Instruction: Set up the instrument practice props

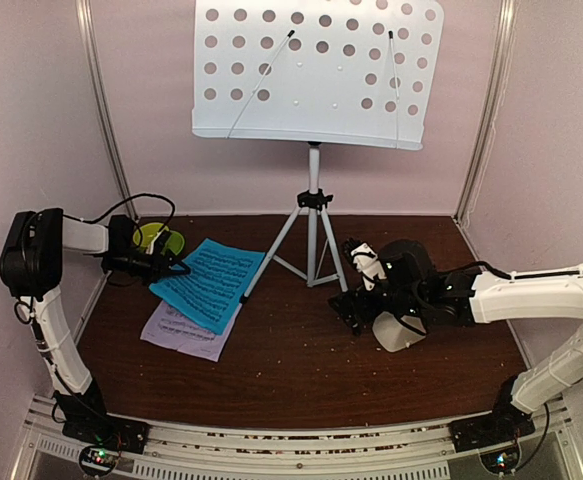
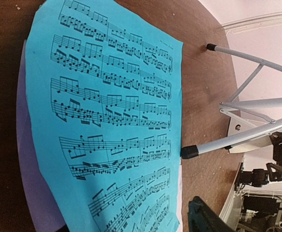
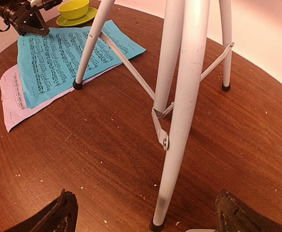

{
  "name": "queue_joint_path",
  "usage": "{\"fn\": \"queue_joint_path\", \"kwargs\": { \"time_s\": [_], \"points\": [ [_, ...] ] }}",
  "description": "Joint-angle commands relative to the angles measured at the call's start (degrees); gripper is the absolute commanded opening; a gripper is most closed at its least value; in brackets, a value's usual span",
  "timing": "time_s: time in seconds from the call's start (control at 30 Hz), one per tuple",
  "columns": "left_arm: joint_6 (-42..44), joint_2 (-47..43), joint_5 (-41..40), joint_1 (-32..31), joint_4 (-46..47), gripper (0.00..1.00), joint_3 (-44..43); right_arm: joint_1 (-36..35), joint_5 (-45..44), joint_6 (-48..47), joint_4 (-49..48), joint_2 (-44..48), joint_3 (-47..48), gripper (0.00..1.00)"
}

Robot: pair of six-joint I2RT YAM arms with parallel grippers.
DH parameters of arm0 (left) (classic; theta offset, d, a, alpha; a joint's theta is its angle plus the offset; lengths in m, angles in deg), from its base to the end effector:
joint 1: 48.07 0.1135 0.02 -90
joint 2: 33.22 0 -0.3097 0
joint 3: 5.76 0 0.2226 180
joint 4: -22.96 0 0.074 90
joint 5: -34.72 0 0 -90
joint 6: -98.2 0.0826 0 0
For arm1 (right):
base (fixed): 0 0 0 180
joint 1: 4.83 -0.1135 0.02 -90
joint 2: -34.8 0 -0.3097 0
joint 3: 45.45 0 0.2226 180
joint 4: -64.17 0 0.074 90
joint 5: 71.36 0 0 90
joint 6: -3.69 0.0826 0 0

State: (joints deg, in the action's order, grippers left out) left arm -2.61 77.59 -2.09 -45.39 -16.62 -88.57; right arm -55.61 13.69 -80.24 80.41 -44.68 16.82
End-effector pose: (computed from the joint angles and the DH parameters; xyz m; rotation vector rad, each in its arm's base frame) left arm 0.3764 -0.0486 0.1843 -0.0479 2.5429 -1.2995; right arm 0.1993 0.2329 0.2660 -0.7862 2.0457 0.4777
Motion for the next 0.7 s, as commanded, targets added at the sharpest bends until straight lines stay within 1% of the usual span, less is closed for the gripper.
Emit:
{"fn": "queue_joint_path", "kwargs": {
  "time_s": [0.0,0.07,0.17,0.3,0.33,0.37,0.4,0.57,0.67],
  "points": [
    [-0.4,-0.6,-3.0,0.1,2.6,0.56,0.1,-0.3,0.1,-0.6,-1.1,-0.8,1.2,1.00],
    [-0.9,-0.8,-4.5,0.1,3.1,0.47,-0.6,-0.3,0.0,-0.8,-1.0,-0.7,1.2,1.00],
    [0.2,-1.2,-7.1,0.0,2.1,0.30,-2.1,-0.3,0.0,-0.8,-1.0,-0.5,1.1,1.00],
    [4.2,-5.9,-11.9,-1.5,1.3,0.21,-1.6,-0.3,-0.1,-0.7,-0.7,-0.2,1.3,1.00],
    [4.9,-7.5,-12.8,-1.9,1.3,0.14,-1.2,-0.3,-0.2,-0.7,-0.8,-0.1,1.4,1.00],
    [5.2,-8.5,-14.0,-2.4,1.5,0.03,-0.7,-0.3,-0.1,-0.6,-0.7,-0.1,1.6,1.00],
    [5.4,-9.5,-14.7,-2.7,1.5,0.00,-0.3,-0.3,0.0,-0.5,-0.8,-0.1,1.8,1.00],
    [6.4,-16.1,-19.6,-4.3,1.2,0.00,2.0,-0.4,1.0,0.1,-1.0,-0.1,4.0,1.00],
    [7.9,-22.4,-20.1,-5.0,1.3,0.00,4.3,-0.3,1.8,0.1,-1.3,0.0,5.3,1.00]
  ]
}}
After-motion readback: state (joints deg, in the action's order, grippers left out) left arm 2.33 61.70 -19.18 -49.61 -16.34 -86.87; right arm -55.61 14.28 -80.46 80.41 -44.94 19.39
